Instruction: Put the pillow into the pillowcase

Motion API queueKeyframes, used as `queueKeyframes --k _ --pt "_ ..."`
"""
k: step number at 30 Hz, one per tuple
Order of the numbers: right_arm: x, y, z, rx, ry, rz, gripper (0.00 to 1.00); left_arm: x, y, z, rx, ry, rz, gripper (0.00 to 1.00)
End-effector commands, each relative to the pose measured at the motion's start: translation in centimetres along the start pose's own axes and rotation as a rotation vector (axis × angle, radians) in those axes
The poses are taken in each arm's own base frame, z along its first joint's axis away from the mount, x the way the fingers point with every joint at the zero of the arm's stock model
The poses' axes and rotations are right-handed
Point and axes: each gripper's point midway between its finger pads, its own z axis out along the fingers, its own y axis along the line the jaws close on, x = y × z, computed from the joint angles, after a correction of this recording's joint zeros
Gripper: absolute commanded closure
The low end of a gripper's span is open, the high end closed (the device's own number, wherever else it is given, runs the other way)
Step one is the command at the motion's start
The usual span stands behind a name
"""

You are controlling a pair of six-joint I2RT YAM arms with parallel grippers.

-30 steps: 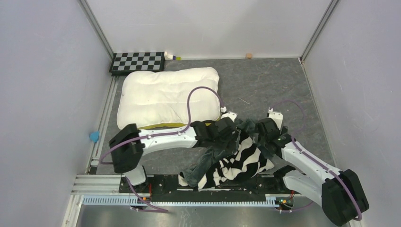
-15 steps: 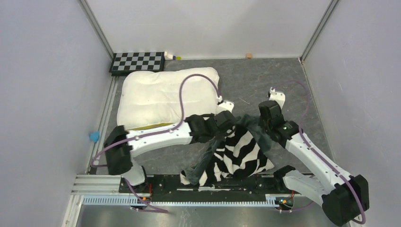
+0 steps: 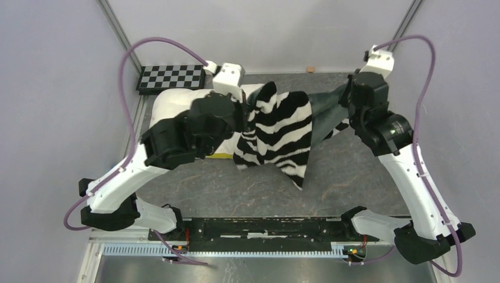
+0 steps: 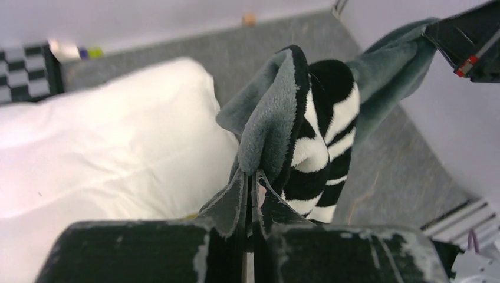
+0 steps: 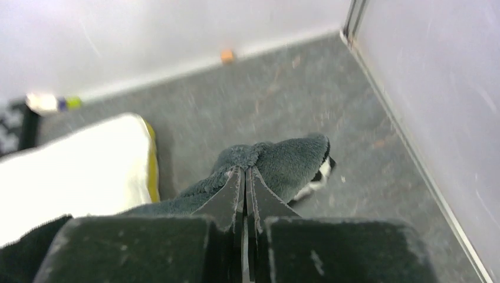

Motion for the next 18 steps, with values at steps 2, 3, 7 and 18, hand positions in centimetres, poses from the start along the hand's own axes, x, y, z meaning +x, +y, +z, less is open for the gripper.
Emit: queueKeyframes --k 2,3,7,18 --pt "-8.8 -2.1 -2.4 0.108 -0.160 0.021 1.00 -7.9 2.8 -2.6 -0.088 -0.200 0.061 0.98" --pt "-9.6 -2.2 -2.7 0.115 -0.175 0.026 1.00 -8.5 3.2 -2.7 -0.106 -0.207 0.062 0.98" --pt "-10.9 -3.1 -3.8 0.133 -0.205 0.033 1.00 -9.0 4.6 -2.0 -0.150 -0.192 0.042 0.98" --pt "-13.6 0.8 -0.2 0.052 -0.250 -0.070 1.00 -16.8 7.7 3.2 -0.125 -0.309 -0.088 0.97"
